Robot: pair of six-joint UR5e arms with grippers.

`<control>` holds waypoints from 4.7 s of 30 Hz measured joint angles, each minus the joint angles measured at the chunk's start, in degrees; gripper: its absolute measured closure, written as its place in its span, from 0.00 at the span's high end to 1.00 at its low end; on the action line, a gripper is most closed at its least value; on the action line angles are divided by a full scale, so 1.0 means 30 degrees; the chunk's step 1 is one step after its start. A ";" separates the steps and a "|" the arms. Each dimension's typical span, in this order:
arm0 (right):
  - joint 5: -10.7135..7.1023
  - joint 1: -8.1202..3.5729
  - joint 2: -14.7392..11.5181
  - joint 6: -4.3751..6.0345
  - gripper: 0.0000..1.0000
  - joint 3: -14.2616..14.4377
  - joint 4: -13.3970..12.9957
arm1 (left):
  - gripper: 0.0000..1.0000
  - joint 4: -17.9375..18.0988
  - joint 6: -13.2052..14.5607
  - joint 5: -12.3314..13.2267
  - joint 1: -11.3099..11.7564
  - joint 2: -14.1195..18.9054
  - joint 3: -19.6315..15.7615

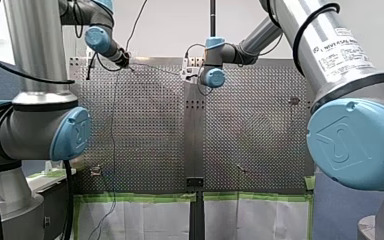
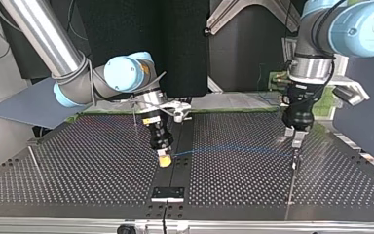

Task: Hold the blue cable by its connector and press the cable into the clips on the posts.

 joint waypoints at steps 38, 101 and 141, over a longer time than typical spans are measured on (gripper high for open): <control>-0.0071 -0.0031 0.0091 -0.0001 0.00 -0.0003 -0.0049 | 0.99 0.2152 -0.0499 -0.2511 -0.3192 -0.4206 0.2747; 0.0214 -0.0012 0.0157 -0.0222 0.00 0.0204 0.0345 | 0.00 0.2542 -0.0714 -0.4419 -0.3506 -0.4614 0.3138; 0.0032 0.0185 0.0095 -0.0121 0.00 0.0208 0.0319 | 0.00 0.2449 -0.1448 -0.4502 -0.3478 -0.4415 0.3138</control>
